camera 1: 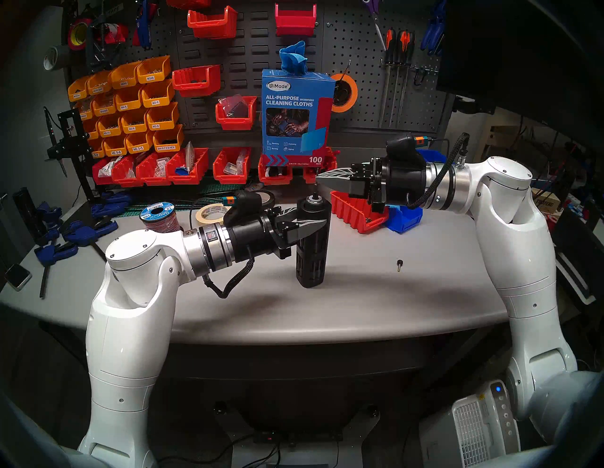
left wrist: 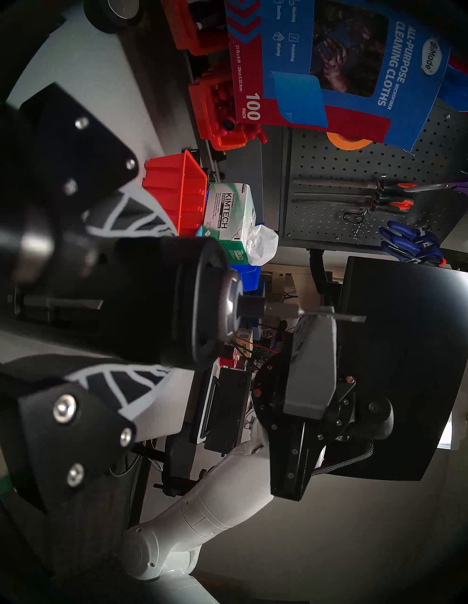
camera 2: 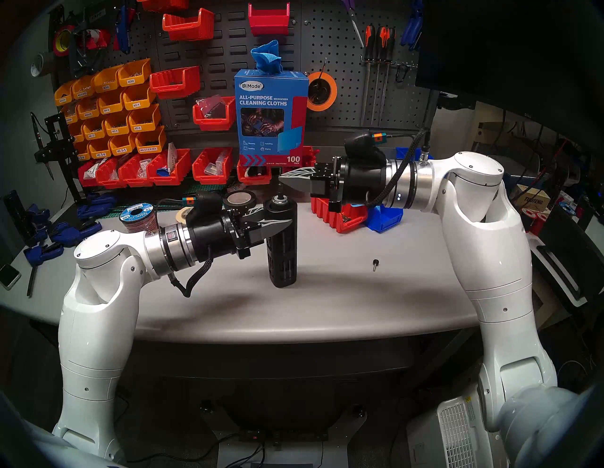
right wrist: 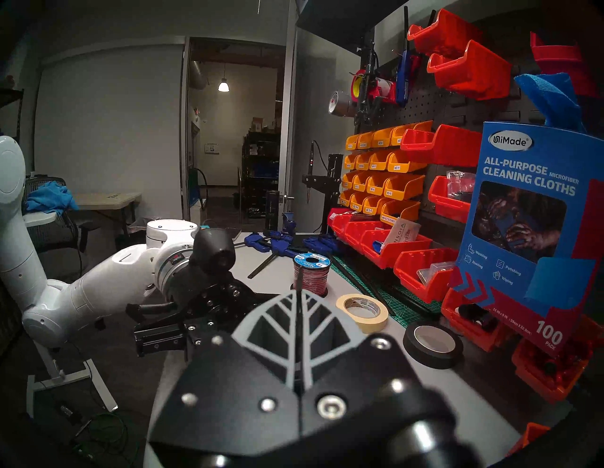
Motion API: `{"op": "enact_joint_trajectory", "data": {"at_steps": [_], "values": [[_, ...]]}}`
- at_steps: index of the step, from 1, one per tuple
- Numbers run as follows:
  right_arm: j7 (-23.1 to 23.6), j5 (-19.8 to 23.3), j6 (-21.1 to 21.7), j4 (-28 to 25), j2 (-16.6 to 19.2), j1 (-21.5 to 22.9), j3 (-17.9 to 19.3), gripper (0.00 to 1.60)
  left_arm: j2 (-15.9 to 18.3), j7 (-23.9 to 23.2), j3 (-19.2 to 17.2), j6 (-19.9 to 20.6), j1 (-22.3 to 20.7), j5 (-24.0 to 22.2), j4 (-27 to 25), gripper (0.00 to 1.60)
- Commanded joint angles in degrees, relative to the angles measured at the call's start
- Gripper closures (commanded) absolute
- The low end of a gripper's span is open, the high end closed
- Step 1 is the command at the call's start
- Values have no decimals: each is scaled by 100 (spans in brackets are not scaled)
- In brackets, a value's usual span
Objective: Pick a screwdriver bit and insert it into the screwdriver
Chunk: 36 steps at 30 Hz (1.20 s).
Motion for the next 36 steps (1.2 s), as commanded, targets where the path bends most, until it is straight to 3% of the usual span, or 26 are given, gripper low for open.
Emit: {"op": "enact_joint_trajectory", "data": {"at_steps": [1, 13, 30, 36], "values": [[-37, 52, -32, -85, -50, 114, 107, 160, -242, 240, -34, 37, -15, -7, -461, 160], [-149, 33, -42, -119, -93, 110, 132, 160, -478, 682, -69, 146, 116, 125, -793, 160], [-333, 4, -63, -195, -180, 64, 152, 160, -619, 908, -1, 243, 394, 163, -1087, 160], [-459, -5, -89, -275, -234, -11, 186, 160, -861, 1260, 77, 236, 527, 277, -1208, 160]]}}
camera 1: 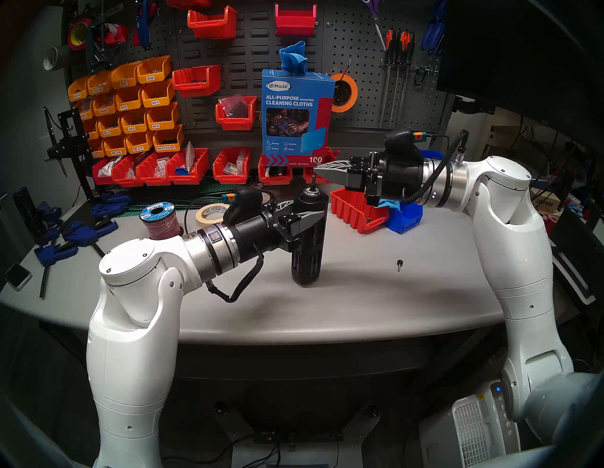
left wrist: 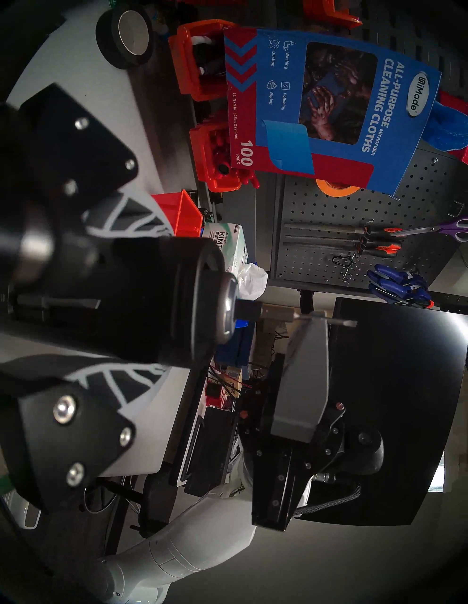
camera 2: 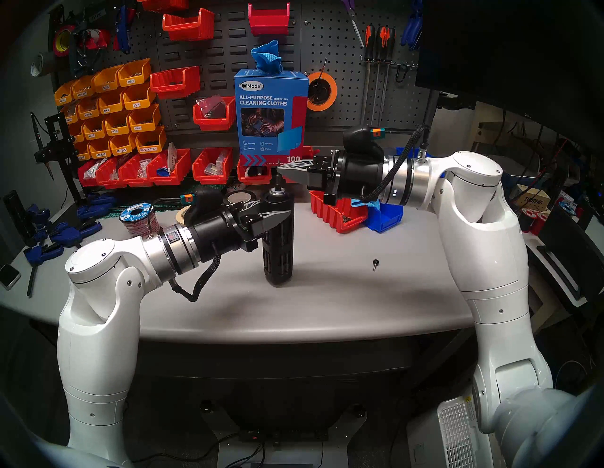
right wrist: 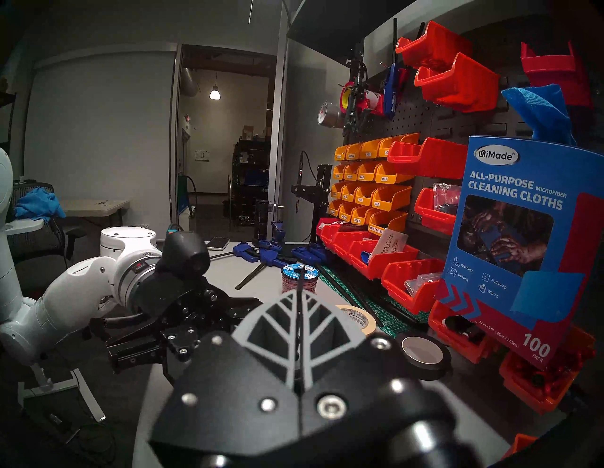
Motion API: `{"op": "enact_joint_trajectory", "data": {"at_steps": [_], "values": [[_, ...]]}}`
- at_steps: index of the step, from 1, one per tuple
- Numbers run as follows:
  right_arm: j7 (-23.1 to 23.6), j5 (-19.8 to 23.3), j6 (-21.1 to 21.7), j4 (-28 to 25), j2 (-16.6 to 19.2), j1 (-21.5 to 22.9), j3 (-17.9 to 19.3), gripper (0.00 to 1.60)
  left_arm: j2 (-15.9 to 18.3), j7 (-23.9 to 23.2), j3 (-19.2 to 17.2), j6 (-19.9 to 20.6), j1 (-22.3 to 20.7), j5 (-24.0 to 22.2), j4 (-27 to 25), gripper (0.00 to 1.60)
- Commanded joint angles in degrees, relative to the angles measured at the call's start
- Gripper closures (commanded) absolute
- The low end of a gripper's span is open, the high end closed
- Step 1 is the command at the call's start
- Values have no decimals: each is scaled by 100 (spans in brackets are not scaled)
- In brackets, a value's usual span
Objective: Pick a screwdriver bit and insert it into the screwdriver
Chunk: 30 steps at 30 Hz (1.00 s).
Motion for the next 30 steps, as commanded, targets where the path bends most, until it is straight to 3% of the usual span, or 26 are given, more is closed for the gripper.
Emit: {"op": "enact_joint_trajectory", "data": {"at_steps": [1, 14, 30], "values": [[-138, 11, -52, -177, -61, 9, 147, 160, -323, 265, 80, -92, 13, 18, -370, 160], [-270, 31, -42, -420, -48, -251, 264, 160, -402, 703, 278, -537, 234, 431, -418, 160], [-300, 52, -19, -553, -28, -451, 344, 160, -341, 753, 300, -915, 412, 728, -428, 160]]}}
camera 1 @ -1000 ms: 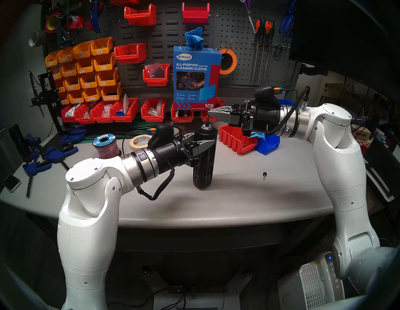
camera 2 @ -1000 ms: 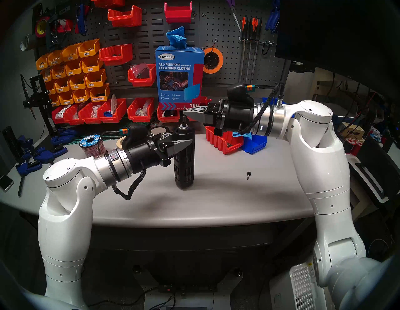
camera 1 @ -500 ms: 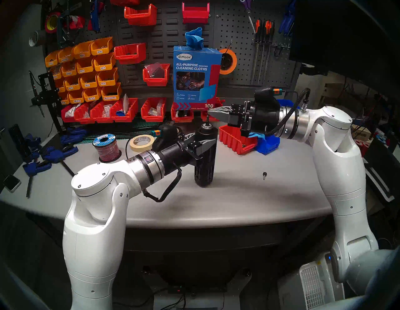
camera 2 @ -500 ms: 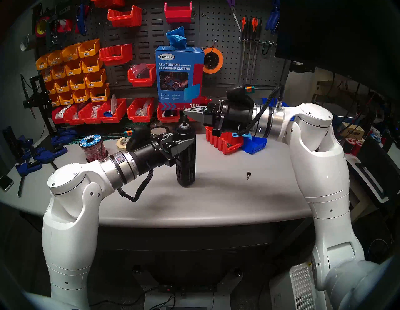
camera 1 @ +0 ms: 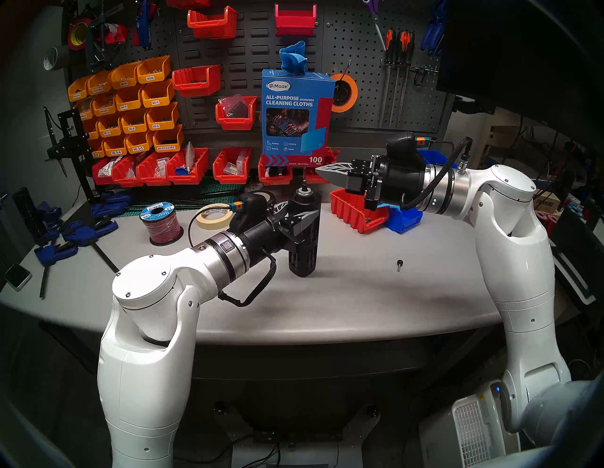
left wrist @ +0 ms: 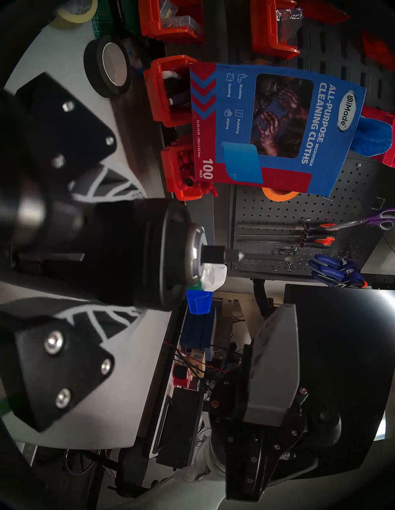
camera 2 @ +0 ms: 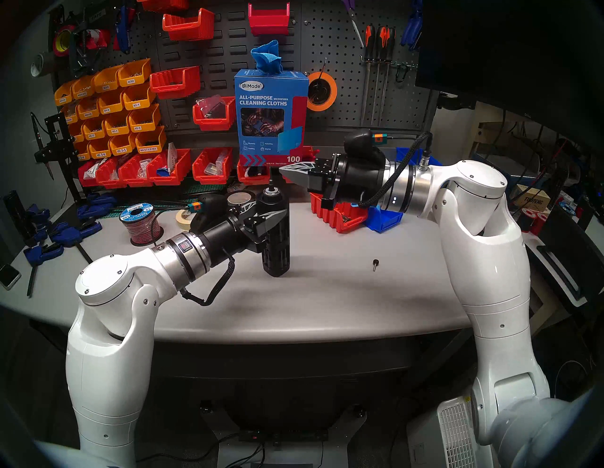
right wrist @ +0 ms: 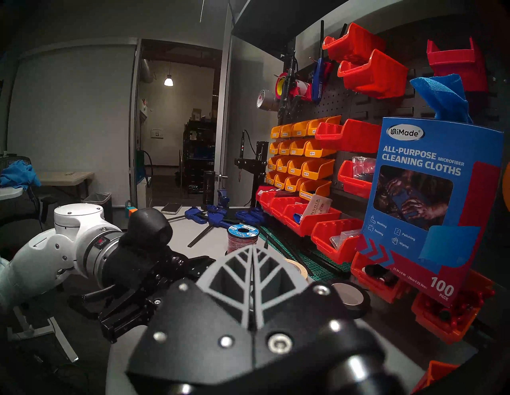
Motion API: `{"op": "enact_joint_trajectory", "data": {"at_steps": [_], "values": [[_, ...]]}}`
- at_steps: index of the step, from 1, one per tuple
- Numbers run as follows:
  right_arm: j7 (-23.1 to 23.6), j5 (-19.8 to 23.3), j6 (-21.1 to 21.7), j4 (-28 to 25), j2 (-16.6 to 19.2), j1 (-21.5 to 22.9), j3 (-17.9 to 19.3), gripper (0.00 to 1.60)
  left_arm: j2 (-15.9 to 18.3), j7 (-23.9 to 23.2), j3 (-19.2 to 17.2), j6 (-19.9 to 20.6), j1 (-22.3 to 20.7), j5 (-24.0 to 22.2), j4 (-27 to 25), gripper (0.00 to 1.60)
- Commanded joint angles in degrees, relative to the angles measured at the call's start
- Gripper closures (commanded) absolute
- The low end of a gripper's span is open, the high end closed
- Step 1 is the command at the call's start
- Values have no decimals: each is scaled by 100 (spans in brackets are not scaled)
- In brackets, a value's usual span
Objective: Pick a screwdriver bit and insert it into the screwdriver
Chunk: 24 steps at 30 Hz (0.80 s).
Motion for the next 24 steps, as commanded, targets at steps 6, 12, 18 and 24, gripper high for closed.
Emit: {"op": "enact_joint_trajectory", "data": {"at_steps": [6, 12, 18, 24], "values": [[7, 97, 1, -164, -10, 36, 159, 160, 20, -142, -33, -274, -48, -70, -223, 160], [-20, 113, 11, -197, 11, 57, 242, 160, 1, -261, -93, -156, -70, -160, -197, 160], [-2, 136, 22, -192, 25, 53, 271, 91, -12, -401, -138, -72, -67, -262, -153, 160], [-1, 143, -2, -187, 21, 46, 276, 0, -21, -456, -167, -13, -75, -283, -109, 160]]}}
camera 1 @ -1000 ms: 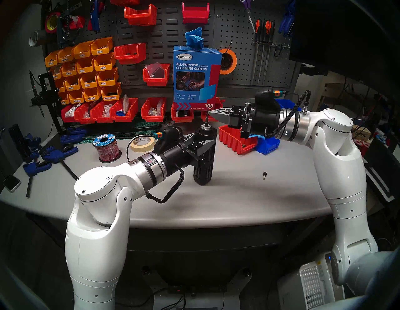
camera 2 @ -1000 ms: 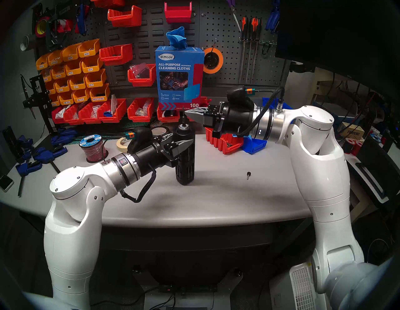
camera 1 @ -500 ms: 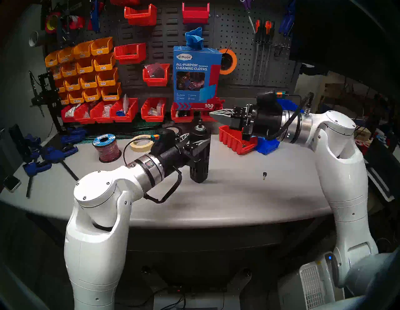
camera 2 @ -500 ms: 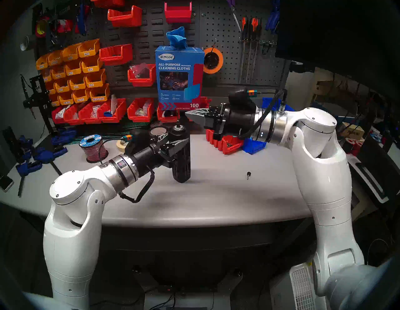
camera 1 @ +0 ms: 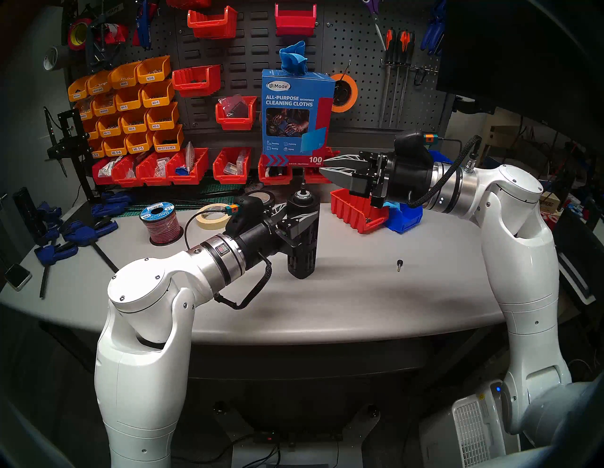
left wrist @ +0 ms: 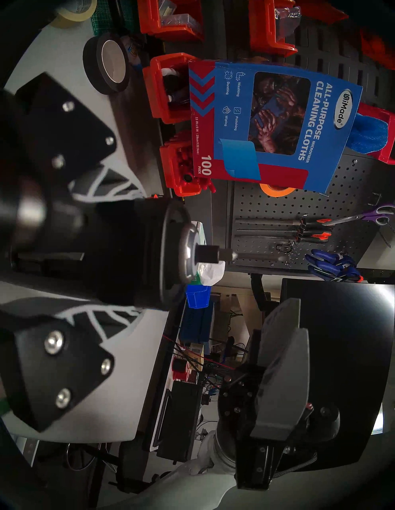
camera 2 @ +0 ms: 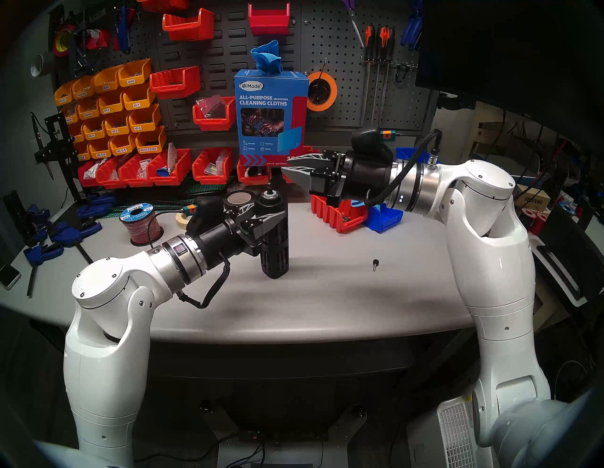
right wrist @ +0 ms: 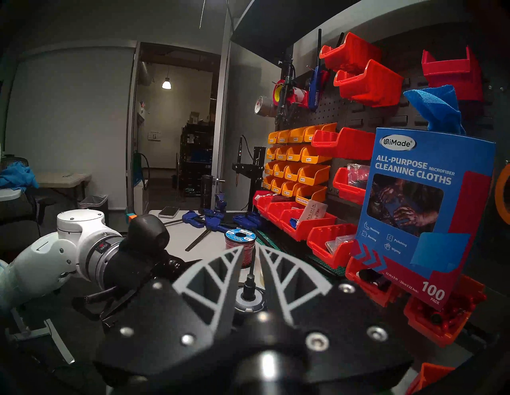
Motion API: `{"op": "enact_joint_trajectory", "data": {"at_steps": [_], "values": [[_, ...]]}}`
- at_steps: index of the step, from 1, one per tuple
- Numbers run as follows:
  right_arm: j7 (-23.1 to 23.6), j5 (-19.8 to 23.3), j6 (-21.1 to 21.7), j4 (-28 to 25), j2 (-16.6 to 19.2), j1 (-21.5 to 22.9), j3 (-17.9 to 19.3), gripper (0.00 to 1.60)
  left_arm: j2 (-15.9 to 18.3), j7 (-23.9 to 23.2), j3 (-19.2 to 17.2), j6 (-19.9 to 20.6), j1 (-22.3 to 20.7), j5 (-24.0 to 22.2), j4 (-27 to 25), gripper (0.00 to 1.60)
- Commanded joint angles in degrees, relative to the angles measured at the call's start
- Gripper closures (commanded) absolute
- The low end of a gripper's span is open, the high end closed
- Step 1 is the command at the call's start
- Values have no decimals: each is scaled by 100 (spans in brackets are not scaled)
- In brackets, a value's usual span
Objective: Pick a screwdriver bit and insert it into the screwdriver
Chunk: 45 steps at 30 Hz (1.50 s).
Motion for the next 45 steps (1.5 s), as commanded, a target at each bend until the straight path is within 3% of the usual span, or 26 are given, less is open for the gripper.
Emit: {"op": "enact_joint_trajectory", "data": {"at_steps": [1, 11, 13, 14, 19, 24, 25, 28, 39, 45], "values": [[13, 58, -15, -94, -6, 90, 96, 0, -5, -121, -6, 13, -134, -121, -117, 160], [-47, 55, -62, -96, -43, 48, 137, 0, 27, -227, -45, 38, -172, -119, 5, 160], [-50, 56, -66, -99, -45, 40, 146, 0, 31, -247, -44, 42, -176, -116, 17, 110], [-52, 55, -68, -100, -45, 37, 151, 0, 32, -256, -44, 44, -179, -113, 21, 104], [-58, 56, -77, -106, -48, 23, 174, 0, 45, -290, -34, 53, -191, -97, 49, 100], [-42, 60, -86, -106, -40, 27, 194, 0, 69, -316, -30, 85, -206, -90, 69, 83], [-40, 59, -87, -106, -38, 27, 197, 0, 69, -319, -31, 88, -205, -93, 70, 36], [-30, 60, -91, -104, -34, 34, 198, 0, 76, -351, -40, 107, -209, -120, 82, 0], [-2, 51, -87, -92, -42, 53, 200, 0, 18, -349, -103, 164, -232, -161, 37, 0], [21, 44, -90, -62, -61, 83, 183, 0, -58, -457, -250, 398, -302, -373, -129, 0]]}}
